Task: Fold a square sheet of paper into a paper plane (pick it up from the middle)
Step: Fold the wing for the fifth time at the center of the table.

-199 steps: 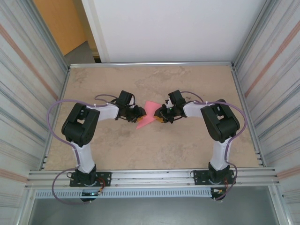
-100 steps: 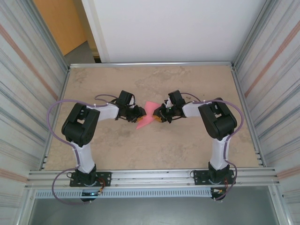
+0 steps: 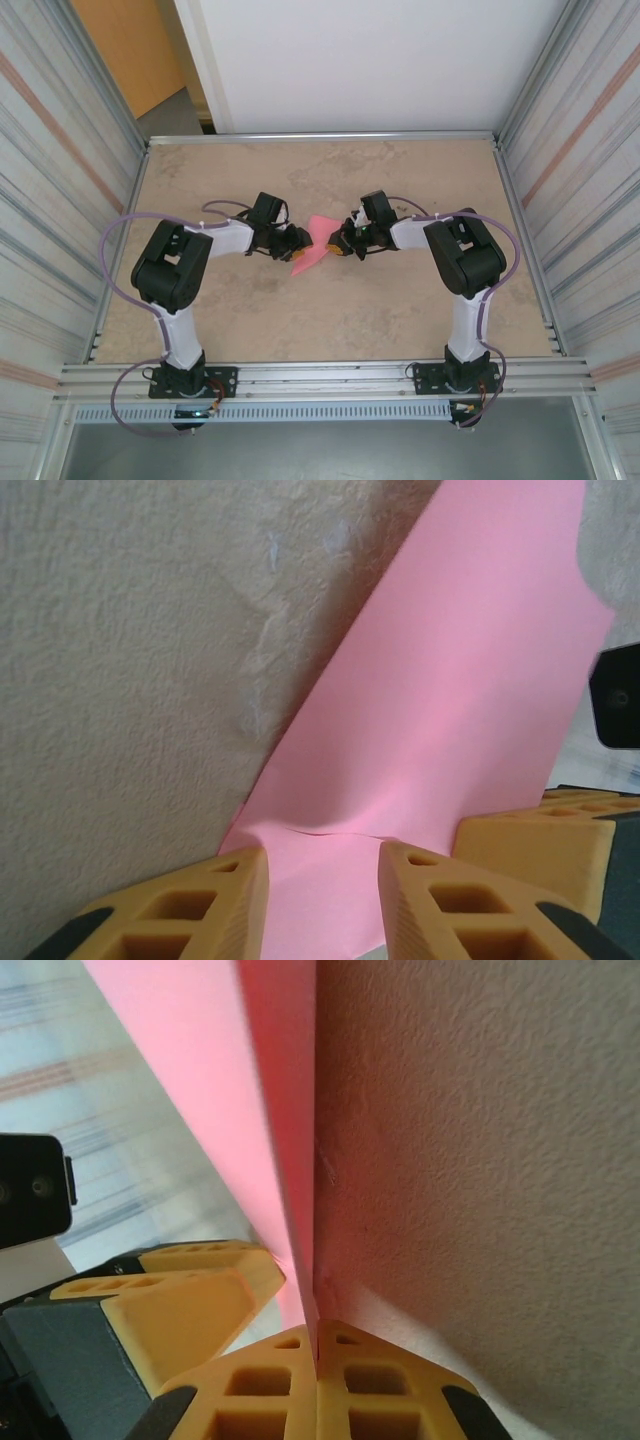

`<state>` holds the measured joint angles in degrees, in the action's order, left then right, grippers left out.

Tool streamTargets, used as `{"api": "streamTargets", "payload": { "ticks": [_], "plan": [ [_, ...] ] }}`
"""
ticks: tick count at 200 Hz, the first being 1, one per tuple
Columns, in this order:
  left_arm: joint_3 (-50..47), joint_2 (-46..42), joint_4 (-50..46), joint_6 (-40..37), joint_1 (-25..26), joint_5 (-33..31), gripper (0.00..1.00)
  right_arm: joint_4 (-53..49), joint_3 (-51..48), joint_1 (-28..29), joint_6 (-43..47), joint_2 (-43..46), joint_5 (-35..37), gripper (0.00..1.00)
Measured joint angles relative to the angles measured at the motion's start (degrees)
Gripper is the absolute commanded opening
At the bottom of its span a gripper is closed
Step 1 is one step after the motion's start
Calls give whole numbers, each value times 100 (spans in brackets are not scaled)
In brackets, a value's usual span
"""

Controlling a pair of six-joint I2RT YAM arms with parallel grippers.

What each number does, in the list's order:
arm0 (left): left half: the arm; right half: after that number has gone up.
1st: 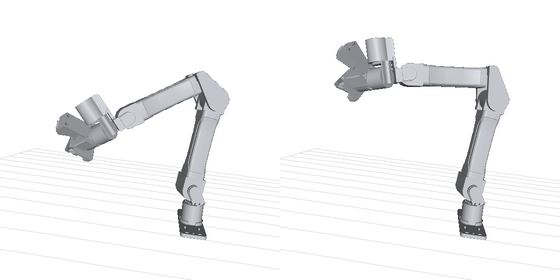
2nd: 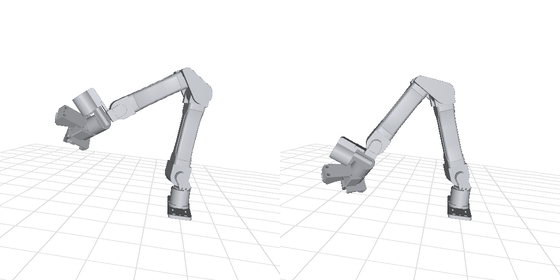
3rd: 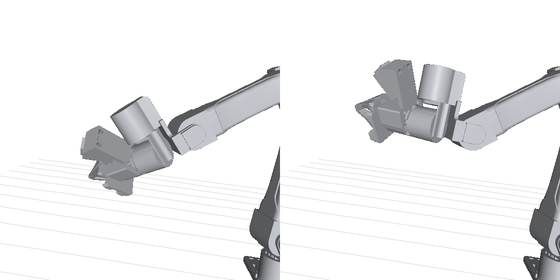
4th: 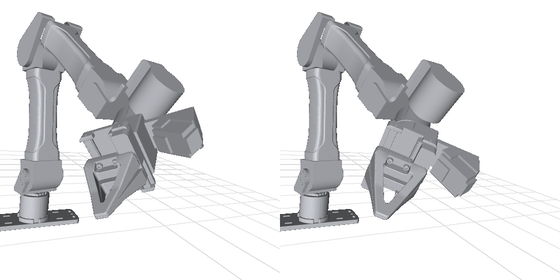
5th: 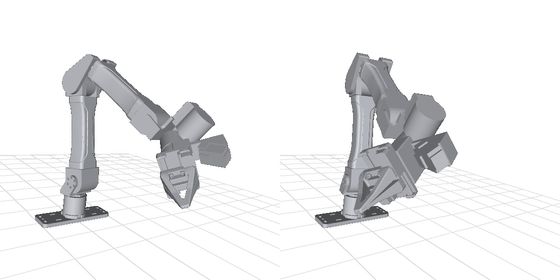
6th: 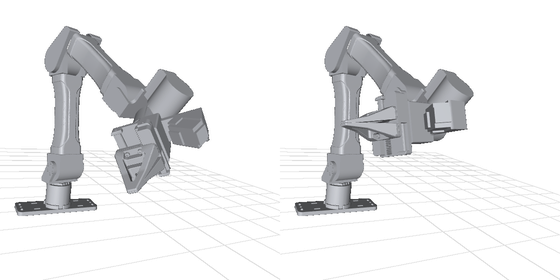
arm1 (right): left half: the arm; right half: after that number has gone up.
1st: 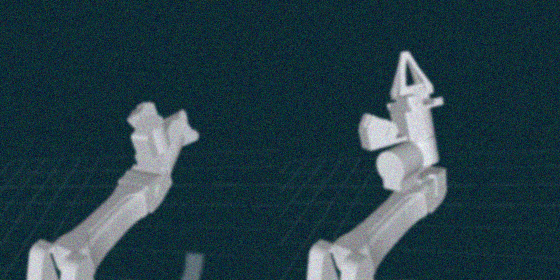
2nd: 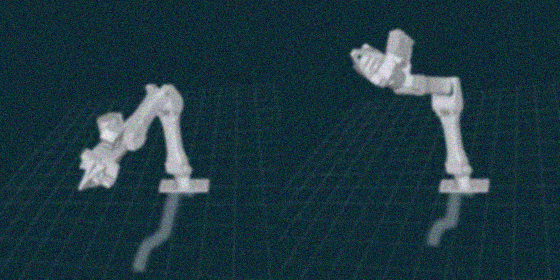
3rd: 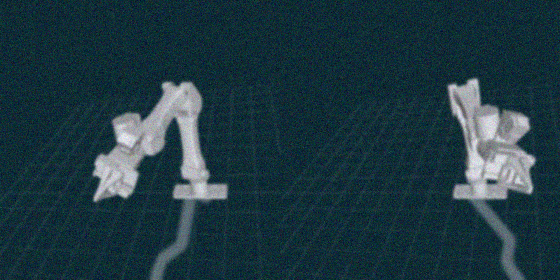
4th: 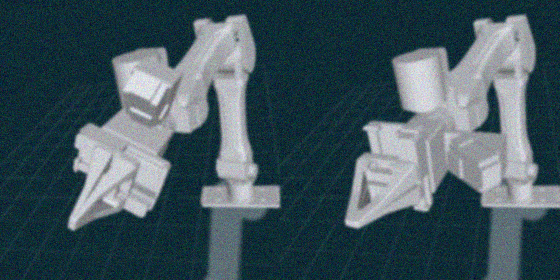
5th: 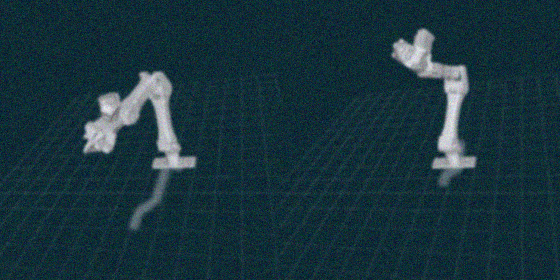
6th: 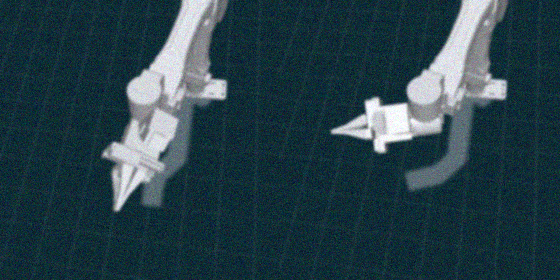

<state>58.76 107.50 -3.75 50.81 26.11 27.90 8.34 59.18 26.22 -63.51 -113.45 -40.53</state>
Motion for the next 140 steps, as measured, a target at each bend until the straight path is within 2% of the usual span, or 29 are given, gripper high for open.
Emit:
{"api": "streamTargets", "payload": {
  "ticks": [29,75,140],
  "plan": [
    [-31,-245,-105,-374,83,-81,42,-125,-74,-22,2,39,22,0],
    [-129,-896,-188,-1377,542,-485,49,-509,-144,-197,4,452,61,0],
    [-138,-951,-236,-2721,1281,-1388,52,-1207,-142,-345,4,662,57,0]
  ]
}}
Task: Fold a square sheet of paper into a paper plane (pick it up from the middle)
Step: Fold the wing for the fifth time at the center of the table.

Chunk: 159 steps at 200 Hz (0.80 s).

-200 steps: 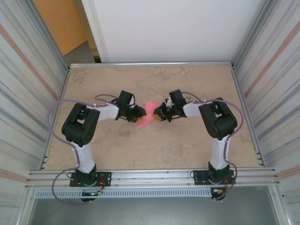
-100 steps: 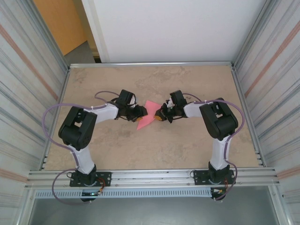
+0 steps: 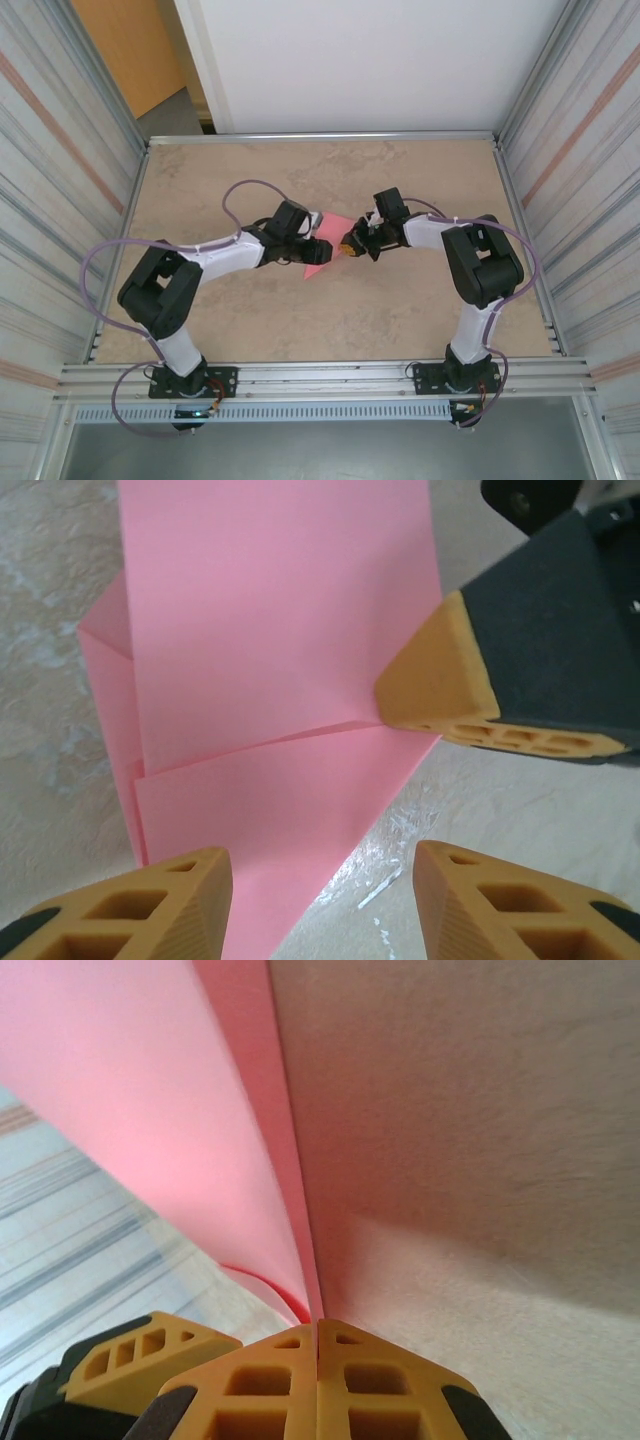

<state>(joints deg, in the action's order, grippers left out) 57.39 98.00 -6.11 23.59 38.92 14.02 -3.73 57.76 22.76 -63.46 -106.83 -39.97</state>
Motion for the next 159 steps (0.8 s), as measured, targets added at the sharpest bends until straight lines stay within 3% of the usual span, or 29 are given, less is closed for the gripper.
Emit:
{"api": "streamTargets", "payload": {
  "ticks": [68,159],
  "plan": [
    [39,7,-7,-1174,682,-1137,52,-245,20,-107,-57,0,-90,0],
    [151,361,-7,-1646,737,-1685,49,-251,57,-153,-129,0,-232,2]
  ]
}}
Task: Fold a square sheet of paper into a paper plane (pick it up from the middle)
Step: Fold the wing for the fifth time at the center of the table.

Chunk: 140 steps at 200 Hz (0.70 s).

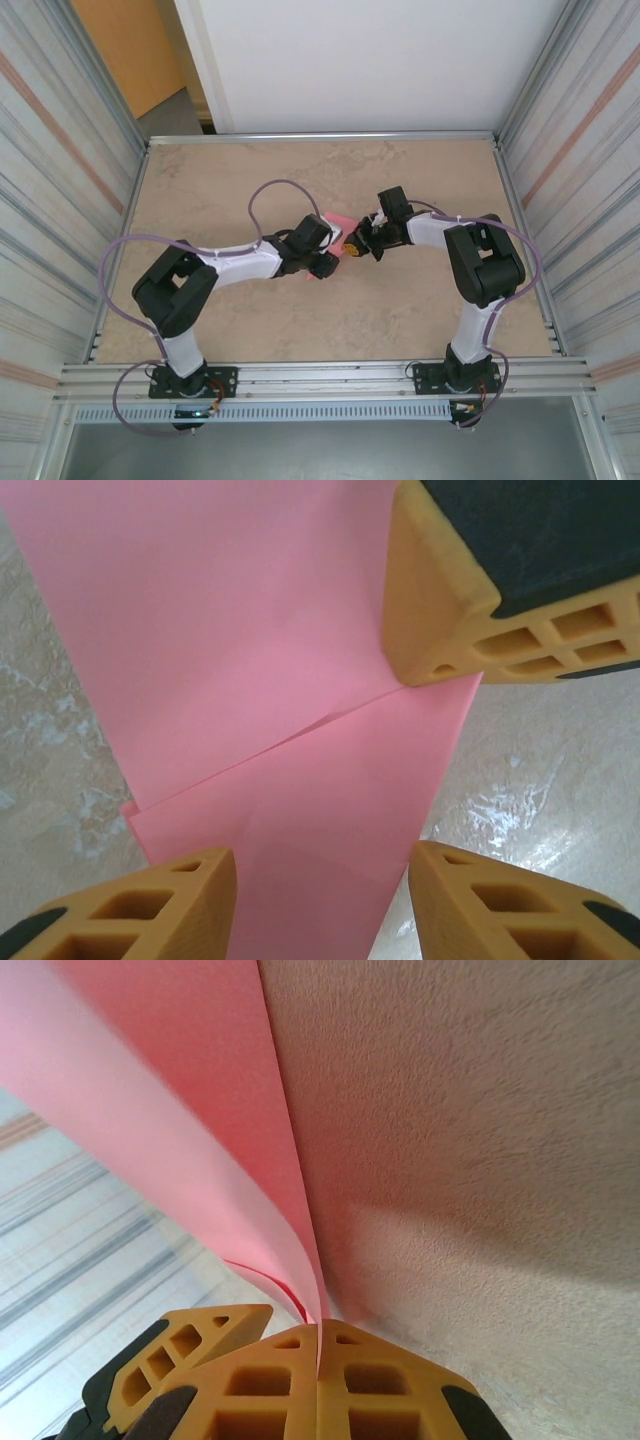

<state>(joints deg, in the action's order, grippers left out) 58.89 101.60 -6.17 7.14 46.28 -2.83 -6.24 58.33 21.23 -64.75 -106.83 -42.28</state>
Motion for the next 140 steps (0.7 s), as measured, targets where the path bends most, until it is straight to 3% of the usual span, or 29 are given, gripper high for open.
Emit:
{"api": "streamTargets", "payload": {
  "ticks": [140],
  "plan": [
    [46,138,50,-98,184,-289,52,35,83,-7,-83,0,-131,7]
  ]
}}
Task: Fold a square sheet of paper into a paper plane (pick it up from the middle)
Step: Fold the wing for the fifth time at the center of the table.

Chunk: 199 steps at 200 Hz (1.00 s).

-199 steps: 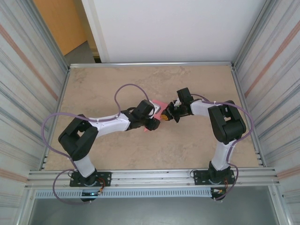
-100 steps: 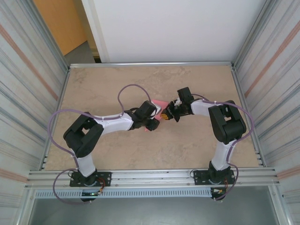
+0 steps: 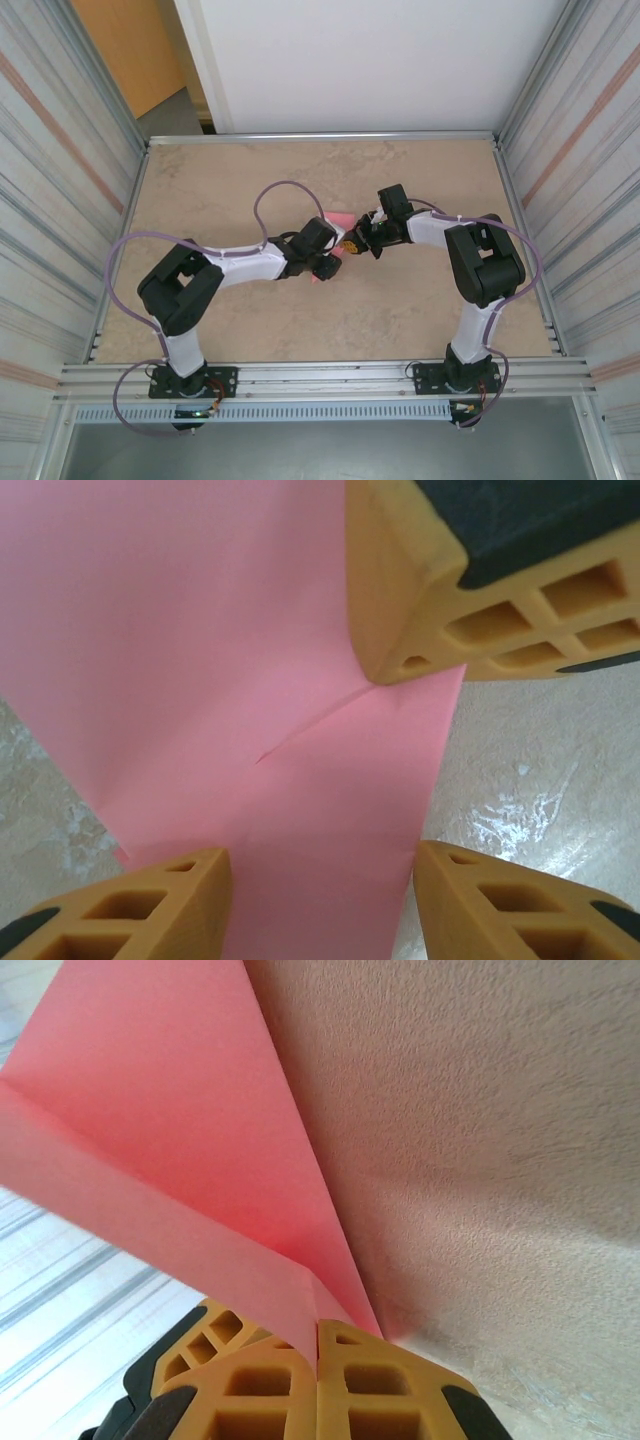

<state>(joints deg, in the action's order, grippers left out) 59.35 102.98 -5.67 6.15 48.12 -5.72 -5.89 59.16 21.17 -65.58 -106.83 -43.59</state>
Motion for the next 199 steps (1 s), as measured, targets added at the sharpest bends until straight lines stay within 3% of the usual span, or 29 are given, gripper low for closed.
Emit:
{"api": "streamTargets", "payload": {
  "ticks": [57,199],
  "plan": [
    [-87,-28,199,-63,66,-42,50,0,0,-4,-2,0,-20,7],
    [-232,-26,398,-151,66,-249,35,0,0,-20,-236,0,-131,13]
  ]
}}
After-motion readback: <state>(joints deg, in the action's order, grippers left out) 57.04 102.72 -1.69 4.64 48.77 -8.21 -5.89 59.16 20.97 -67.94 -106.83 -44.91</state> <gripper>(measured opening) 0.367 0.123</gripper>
